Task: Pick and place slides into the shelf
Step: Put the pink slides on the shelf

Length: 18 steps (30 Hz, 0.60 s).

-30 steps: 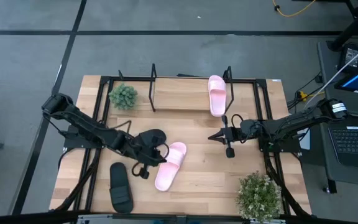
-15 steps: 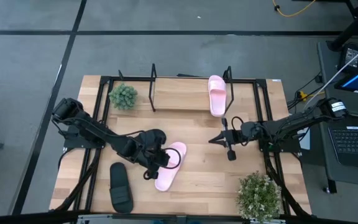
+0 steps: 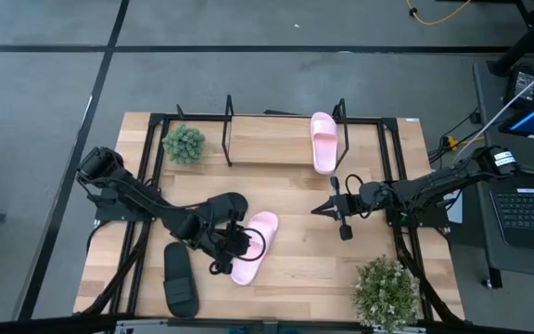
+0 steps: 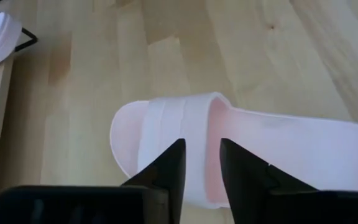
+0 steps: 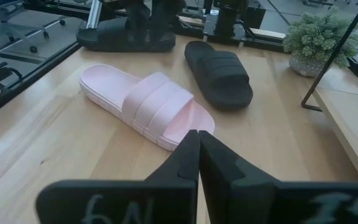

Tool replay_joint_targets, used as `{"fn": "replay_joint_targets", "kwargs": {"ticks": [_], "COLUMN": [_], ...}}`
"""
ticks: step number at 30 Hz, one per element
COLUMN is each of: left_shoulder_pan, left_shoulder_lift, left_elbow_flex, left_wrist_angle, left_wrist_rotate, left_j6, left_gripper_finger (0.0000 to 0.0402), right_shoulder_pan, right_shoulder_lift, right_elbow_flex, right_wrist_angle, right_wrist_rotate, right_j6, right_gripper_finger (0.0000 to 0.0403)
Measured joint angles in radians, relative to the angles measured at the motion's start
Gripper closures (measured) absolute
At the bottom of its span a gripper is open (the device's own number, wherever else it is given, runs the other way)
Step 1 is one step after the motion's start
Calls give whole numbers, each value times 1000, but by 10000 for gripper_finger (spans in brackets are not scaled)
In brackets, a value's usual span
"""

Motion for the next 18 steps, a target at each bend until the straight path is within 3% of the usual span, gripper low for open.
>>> {"fn": "replay_joint_targets", "kwargs": {"ticks": [18], "left_shoulder_pan": [23], "left_shoulder_lift": [83], "left_elbow_flex": [1], "left_wrist_angle": [29], "left_wrist_rotate": [-11], "left_j6": [-26], "left_gripper_finger": [305], "right_shoulder_pan": [0], "right_shoulder_lift": [0], "right_elbow_flex": [0], "right_wrist_angle": [0], "right_wrist_rotate": [1], "right_j6": [4], "right_gripper_finger": [391]}}
